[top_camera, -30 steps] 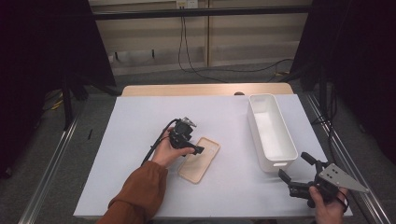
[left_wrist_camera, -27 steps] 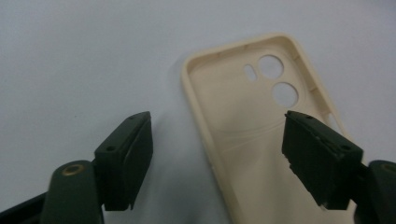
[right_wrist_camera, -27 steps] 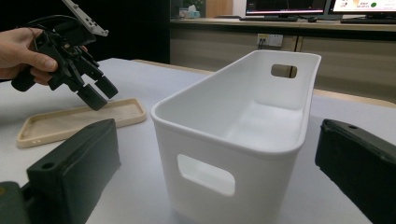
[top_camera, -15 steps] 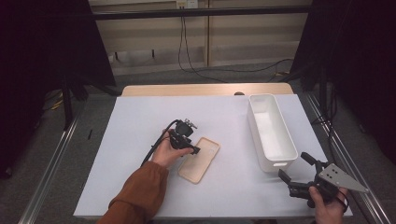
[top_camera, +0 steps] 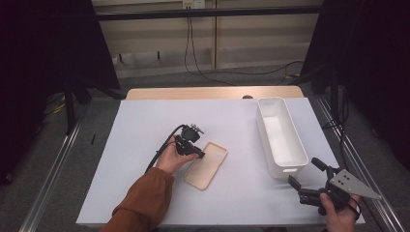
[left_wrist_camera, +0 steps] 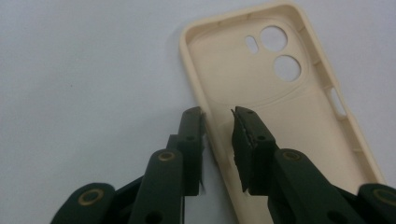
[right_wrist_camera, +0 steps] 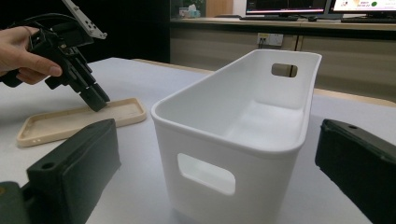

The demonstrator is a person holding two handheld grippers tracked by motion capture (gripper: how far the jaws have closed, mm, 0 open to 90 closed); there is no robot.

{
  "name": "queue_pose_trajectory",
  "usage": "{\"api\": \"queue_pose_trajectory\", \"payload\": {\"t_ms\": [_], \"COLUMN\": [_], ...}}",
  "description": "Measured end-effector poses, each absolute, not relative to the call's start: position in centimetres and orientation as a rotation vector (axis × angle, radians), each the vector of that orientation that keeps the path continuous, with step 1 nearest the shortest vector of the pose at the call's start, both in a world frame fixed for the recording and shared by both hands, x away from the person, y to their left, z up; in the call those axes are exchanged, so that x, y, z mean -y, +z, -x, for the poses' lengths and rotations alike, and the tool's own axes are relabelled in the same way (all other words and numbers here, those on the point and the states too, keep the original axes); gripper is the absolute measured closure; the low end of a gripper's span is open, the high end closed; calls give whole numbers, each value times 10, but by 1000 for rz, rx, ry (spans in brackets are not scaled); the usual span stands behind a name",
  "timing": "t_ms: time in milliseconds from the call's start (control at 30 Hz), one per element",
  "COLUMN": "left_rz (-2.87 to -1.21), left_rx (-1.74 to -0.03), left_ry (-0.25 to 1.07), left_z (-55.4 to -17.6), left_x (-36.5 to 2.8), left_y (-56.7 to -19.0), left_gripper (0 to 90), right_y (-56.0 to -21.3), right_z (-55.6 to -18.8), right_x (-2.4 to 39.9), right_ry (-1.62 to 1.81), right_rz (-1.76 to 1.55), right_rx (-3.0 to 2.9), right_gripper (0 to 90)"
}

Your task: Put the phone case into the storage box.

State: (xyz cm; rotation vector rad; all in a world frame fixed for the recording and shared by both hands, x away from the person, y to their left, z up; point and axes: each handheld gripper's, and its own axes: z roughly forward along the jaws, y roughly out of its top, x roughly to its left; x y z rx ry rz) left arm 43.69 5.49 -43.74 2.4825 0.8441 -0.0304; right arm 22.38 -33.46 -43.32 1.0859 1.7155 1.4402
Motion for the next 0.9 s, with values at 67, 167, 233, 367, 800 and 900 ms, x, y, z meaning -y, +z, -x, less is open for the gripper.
{"api": "queue_pose_trajectory", "payload": {"t_ms": [67, 167, 233, 367, 800, 900], "left_rz": [-2480, -2482, -2480, -2462, -2455, -2459], "left_rx": [-854, -862, -872, -900, -912, -915], "left_ry": [-34, -29, -32, -26, -7, -12], "left_z": [-437, -437, -438, -438, -437, -438], "left_x": [-55, -54, -54, -54, -54, -53], "left_y": [-438, -437, -437, -438, -437, -437], "left_gripper": [733, 737, 747, 782, 834, 858], "right_y": [-433, -433, -433, -433, -433, -433], "right_z": [-224, -224, -224, -224, -224, -224], "right_x": [334, 334, 334, 334, 334, 334], "right_ry": [1440, 1442, 1441, 1442, 1442, 1442], "right_rz": [-1086, -1086, -1087, -1085, -1084, -1085], "right_rx": [-1716, -1716, -1716, -1717, -1718, -1718], "right_gripper": [0, 0, 0, 0, 0, 0]}}
